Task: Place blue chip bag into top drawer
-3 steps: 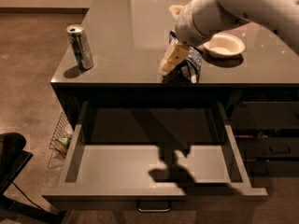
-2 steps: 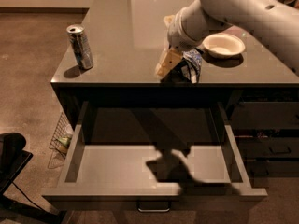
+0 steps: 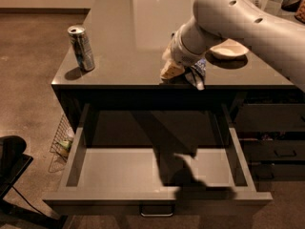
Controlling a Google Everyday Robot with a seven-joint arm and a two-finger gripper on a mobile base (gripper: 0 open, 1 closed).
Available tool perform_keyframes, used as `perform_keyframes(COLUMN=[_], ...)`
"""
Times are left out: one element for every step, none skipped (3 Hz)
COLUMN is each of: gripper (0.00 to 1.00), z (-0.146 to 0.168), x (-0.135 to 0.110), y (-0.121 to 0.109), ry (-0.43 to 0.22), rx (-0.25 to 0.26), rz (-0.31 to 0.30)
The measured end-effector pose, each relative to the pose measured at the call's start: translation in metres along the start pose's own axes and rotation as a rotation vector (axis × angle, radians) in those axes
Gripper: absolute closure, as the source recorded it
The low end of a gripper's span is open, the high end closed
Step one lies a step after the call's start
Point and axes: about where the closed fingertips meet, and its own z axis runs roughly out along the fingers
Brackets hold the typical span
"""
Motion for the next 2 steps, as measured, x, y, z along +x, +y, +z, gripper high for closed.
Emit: perform_keyframes(gripper=[0.8,1.0], z=[0.0017,0.0028], x=[-0.0008,-0.0014], y=[0.0009,0.0017], ry=[-0.002,-0.002], rx=[-0.002,-0.005], rz=[-0.002,-0.003])
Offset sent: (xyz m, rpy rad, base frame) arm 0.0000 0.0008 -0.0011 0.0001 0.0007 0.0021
